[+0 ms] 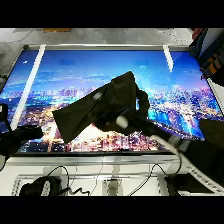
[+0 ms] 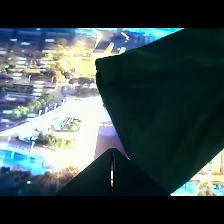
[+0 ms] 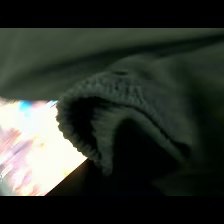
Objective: Fold the clothes and pants, and hang the long-sleeved shirts on hangers.
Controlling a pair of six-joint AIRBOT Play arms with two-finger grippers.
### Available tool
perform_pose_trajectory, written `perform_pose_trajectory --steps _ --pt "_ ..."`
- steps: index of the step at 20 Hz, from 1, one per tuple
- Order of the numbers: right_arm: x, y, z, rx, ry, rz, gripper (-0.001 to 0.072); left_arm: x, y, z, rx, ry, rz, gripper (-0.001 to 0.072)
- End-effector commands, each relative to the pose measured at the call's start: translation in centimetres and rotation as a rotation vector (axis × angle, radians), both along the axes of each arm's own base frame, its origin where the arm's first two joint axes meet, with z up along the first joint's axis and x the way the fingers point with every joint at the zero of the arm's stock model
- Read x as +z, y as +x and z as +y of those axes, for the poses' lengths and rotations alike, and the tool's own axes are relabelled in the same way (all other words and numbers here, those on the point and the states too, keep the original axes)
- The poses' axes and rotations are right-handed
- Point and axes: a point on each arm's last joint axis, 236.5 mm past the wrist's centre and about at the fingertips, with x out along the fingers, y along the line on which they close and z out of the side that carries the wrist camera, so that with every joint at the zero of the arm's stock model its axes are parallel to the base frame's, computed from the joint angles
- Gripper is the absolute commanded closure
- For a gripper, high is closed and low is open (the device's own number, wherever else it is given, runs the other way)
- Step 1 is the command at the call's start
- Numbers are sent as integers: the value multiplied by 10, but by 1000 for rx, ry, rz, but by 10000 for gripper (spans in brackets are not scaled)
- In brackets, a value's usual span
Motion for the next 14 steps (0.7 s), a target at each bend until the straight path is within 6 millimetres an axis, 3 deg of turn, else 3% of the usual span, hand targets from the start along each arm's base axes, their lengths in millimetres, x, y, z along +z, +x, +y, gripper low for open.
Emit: perform_pose_trajectory --steps 1,4,7,8,10,11,14 --pt "66 72 -100 -270 70 -32 678 -5 -1 -14 -2 -88 19 697" --pt "105 93 -201 -459 75 -51 679 -44 -6 -41 -25 -235 148 697" --pt "108 85 -278 -600 37 16 679 -88 -14 -82 -28 -473 310 695" --pt "107 82 -298 -641 30 39 679 -97 -16 -92 -26 -532 357 654" --pt "103 78 -326 -702 28 77 679 -113 -17 -98 -19 -574 432 223" --pt "102 77 -335 -724 31 89 679 -122 -18 -98 -8 -582 468 172" --pt "101 77 -343 -741 32 94 679 -144 -23 -98 16 -598 565 173"
